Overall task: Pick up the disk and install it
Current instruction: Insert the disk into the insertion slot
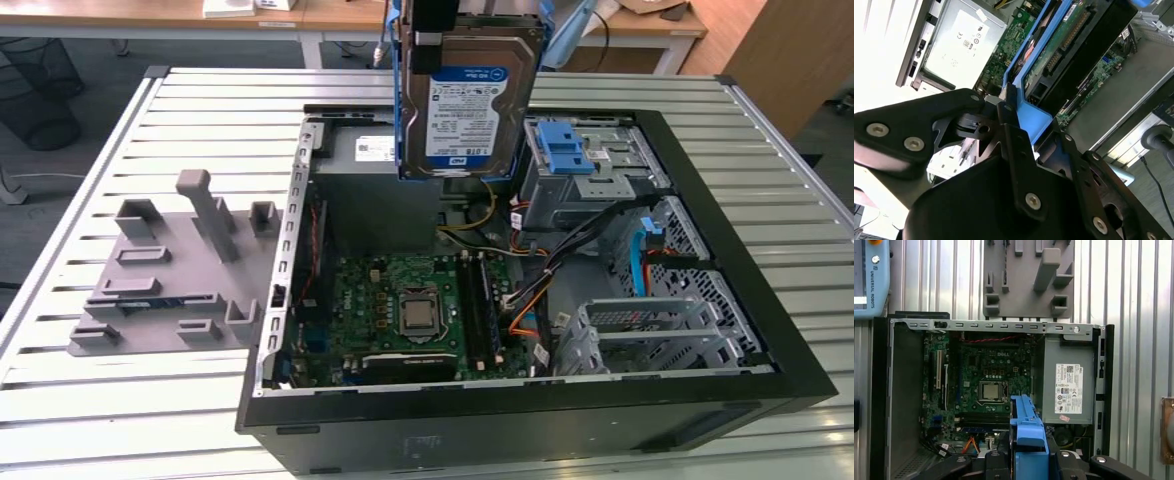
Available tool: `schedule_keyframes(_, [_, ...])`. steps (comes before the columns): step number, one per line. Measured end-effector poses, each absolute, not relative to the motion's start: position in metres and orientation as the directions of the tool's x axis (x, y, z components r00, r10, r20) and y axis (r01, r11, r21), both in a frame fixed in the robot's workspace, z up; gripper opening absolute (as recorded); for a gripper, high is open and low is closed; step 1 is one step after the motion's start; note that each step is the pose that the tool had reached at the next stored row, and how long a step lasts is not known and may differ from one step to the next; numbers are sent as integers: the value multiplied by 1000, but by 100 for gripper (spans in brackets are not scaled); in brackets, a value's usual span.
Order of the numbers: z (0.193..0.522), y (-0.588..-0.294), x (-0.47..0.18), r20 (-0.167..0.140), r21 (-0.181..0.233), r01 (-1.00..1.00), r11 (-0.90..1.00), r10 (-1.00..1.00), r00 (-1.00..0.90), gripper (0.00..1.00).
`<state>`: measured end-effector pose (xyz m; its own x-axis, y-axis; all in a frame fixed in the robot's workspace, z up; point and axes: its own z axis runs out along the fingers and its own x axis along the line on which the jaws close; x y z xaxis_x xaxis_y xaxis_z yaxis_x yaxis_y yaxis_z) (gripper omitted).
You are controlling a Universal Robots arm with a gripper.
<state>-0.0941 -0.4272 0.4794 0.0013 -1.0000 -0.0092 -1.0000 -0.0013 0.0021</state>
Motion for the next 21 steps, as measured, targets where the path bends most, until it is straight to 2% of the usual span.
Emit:
schedule_keyframes(11, [479, -430, -94, -9, 2, -1000, -1, -1000, 1, 36])
schedule_keyframes(21, [479, -459, -94, -9, 2, -1000, -1, -1000, 1, 36])
